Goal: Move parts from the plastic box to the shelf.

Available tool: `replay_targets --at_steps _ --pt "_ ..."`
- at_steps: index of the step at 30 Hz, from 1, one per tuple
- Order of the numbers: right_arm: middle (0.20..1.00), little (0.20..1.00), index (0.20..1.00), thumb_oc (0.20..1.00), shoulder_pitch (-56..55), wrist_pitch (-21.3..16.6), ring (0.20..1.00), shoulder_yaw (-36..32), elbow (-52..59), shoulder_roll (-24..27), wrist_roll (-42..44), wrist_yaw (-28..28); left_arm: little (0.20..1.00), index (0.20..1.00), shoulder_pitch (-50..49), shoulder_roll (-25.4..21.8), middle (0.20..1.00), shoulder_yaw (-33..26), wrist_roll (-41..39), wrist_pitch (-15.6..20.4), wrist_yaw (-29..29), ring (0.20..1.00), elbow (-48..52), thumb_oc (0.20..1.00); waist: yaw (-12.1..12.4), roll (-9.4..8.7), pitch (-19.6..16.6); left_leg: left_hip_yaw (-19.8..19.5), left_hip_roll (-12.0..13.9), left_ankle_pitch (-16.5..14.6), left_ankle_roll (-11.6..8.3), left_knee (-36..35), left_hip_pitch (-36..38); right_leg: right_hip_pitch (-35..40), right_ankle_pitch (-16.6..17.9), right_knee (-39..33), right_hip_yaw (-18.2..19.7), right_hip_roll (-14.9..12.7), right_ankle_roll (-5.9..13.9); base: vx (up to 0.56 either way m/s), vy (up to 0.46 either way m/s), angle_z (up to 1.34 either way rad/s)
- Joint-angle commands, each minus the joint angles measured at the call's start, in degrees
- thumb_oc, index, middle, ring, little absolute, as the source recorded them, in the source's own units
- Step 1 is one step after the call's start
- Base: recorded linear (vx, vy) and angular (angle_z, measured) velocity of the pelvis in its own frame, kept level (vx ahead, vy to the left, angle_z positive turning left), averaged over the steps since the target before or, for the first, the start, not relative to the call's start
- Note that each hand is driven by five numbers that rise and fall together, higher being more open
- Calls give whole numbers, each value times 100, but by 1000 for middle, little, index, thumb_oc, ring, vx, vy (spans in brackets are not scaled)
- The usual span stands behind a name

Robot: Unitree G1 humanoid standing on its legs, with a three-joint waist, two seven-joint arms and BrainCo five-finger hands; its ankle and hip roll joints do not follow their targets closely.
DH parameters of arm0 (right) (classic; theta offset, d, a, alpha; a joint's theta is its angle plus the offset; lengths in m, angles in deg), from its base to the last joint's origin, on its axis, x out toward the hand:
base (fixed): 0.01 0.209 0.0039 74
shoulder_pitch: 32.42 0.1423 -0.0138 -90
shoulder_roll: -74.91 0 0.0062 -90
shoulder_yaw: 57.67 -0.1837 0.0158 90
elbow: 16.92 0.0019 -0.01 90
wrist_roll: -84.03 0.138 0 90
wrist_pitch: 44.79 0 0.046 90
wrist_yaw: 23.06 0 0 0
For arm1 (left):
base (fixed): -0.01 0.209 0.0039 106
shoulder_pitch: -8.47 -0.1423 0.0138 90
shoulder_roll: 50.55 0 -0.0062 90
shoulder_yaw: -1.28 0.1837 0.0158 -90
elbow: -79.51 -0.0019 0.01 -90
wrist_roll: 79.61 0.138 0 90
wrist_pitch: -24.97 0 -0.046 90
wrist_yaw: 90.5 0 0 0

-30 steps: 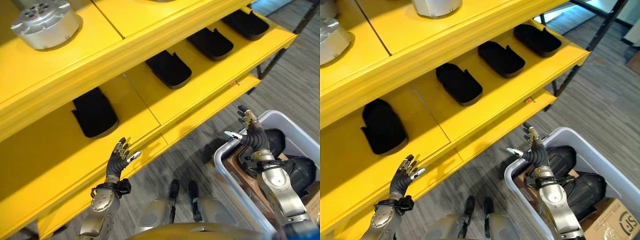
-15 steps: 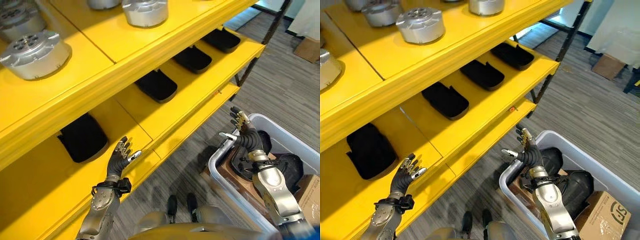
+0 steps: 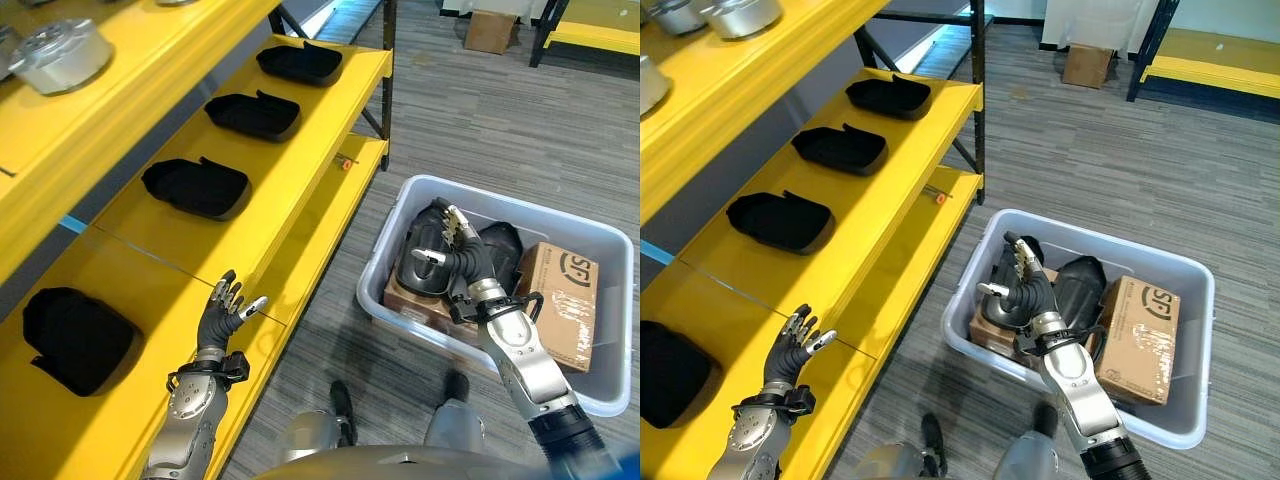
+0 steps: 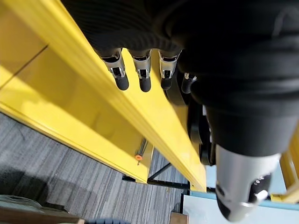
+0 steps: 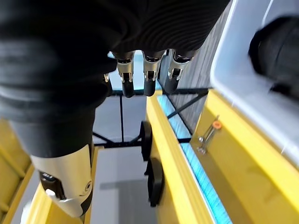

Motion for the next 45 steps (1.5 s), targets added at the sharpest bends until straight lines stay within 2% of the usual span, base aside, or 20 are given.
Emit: replay_targets --at_steps 1,2,5,7,13,16,19,20,22,23,25,27,28,30,31,33,34,35,40,45 --pt "1000 1000 1000 1000 -35 -235 1000 -319 466 -56 -95 -33 1000 1000 -61 -128 1000 -330 -20 223 113 1000 414 1000 106 -219 -127 -478 -355 -501 347 305 -113 116 246 -309 -287 51 68 46 -308 -30" --pt "1000 1000 1000 1000 -47 -221 1000 -370 468 -26 -110 -52 1000 1000 -72 -45 1000 -320 -2 211 91 1000 390 1000 70 -255 -185 -495 -219 -460 255 300 -75 138 216 -319 -228 236 43 84 -262 -33" --pt "1000 1000 1000 1000 -34 -273 1000 -456 548 62 -128 -75 1000 1000 -120 42 1000 -338 -35 228 105 1000 378 1000 46 -254 -224 -424 -51 -404 164 216 34 237 171 -452 -332 395 18 100 -254 -20" --pt "1000 1000 1000 1000 -98 -290 1000 -596 518 137 -81 -141 1000 1000 -105 122 1000 -303 -82 192 83 1000 319 1000 -33 -232 -268 -384 156 -247 21 70 108 297 24 -565 -245 659 -78 82 -206 -16" --pt "1000 1000 1000 1000 -340 -338 1000 -887 603 136 30 -265 1000 1000 -47 132 1000 -199 21 123 46 1000 261 1000 -216 -133 -276 -300 479 -10 -209 -75 203 330 -260 -605 -161 1014 -285 60 -161 -6" --pt "1000 1000 1000 1000 -408 -351 1000 -932 615 118 63 -276 1000 1000 -21 157 1000 -178 47 119 58 1000 235 1000 -257 -119 -271 -296 513 38 -241 -22 187 351 -315 -605 -147 1083 -332 55 -118 -4" --pt "1000 1000 1000 1000 -548 -369 1000 -997 695 191 104 -260 1000 1000 45 170 1000 -152 31 120 62 1000 226 1000 -328 -102 -139 -404 630 198 -297 725 -112 306 -538 -408 -21 1212 -516 28 -154 -8" --pt "1000 1000 1000 1000 -560 -386 1000 -980 711 209 164 -220 1000 1000 43 177 1000 -153 24 127 66 1000 246 1000 -312 -138 -54 -580 639 286 -323 1259 -346 294 -598 -338 36 1251 -614 -12 -144 -13" --pt "1000 1000 1000 1000 -569 -391 1000 -979 727 239 183 -211 1000 1000 52 167 1000 -155 28 129 67 1000 251 1000 -286 -168 12 -728 582 359 -332 1601 -513 279 -624 -301 77 1275 -678 -25 -103 -24" --pt "1000 1000 1000 1000 -521 -407 1000 -935 706 284 154 -209 1000 1000 92 154 1000 -137 47 138 70 1000 251 1000 -192 -262 169 -1154 328 408 -289 2018 -824 224 -670 -242 191 1307 -731 -18 -62 -33" --pt "1000 1000 1000 1000 -492 -398 1000 -910 703 273 146 -203 1000 1000 65 182 1000 -134 0 121 46 1000 262 1000 -178 -326 196 -1207 505 275 -218 1412 -889 232 -721 -243 258 1298 -643 75 18 -28" --pt "1000 1000 1000 1000 -458 -419 1000 -904 634 281 147 -273 1000 1000 38 166 1000 -102 -31 140 83 1000 302 1000 -148 -364 204 -1366 773 502 -259 685 -945 208 -706 -242 362 1238 -554 113 159 -25" --pt "1000 1000 1000 1000 -416 -438 1000 -903 582 294 143 -321 1000 1000 62 145 1000 -69 -18 142 113 1000 294 1000 -136 -332 226 -1496 923 764 -335 320 -1053 190 -736 -221 408 1188 -496 83 207 -20" --pt "1000 1000 1000 1000 -375 -442 1000 -933 526 328 163 -378 1000 1000 113 119 1000 -31 4 160 112 1000 243 1000 -169 -250 245 -1540 1008 923 -453 42 -993 158 -734 -186 507 1110 -419 73 247 -25" --pt "1000 1000 1000 1000 -355 -434 1000 -881 477 306 215 -354 1000 1000 142 123 1000 1 6 188 106 1000 207 1000 -177 -193 239 -1511 978 672 -423 104 -882 120 -715 -165 648 1081 -369 59 291 -51" --pt "1000 1000 1000 1000 -441 -401 1000 -916 511 238 189 -317 1000 1000 142 129 1000 26 9 171 32 1000 158 1000 -271 -98 193 -1175 973 608 -459 32 -769 134 -566 -244 715 991 -304 74 259 -70" --pt "1000 1000 1000 1000 -447 -397 1000 -918 518 239 189 -317 1000 1000 141 129 1000 29 9 173 31 1000 156 1000 -256 -101 194 -1158 971 603 -456 31 -756 139 -559 -252 729 988 -300 122 365 -36" --pt "1000 1000 1000 1000 -481 -378 1000 -964 522 157 215 -330 1000 1000 181 37 1000 50 19 203 -2 1000 184 1000 -296 -97 244 -1034 791 398 -391 145 -682 186 -401 -353 840 804 -173 87 378 -25" --pt "1000 1000 1000 1000 -341 -300 1000 -795 420 -59 248 -308 1000 1000 317 -196 1000 -4 72 242 100 1000 225 1000 -325 -240 306 -518 557 178 -261 123 -640 -52 -12 -601 1082 525 37 15 256 -45" --pt "1000 1000 1000 1000 -258 -264 1000 -727 406 -95 245 -346 1000 1000 404 -293 1000 -51 141 239 200 1000 207 1000 -352 -388 330 -340 513 122 -244 135 -729 -222 180 -784 1120 462 105 5 60 -26"
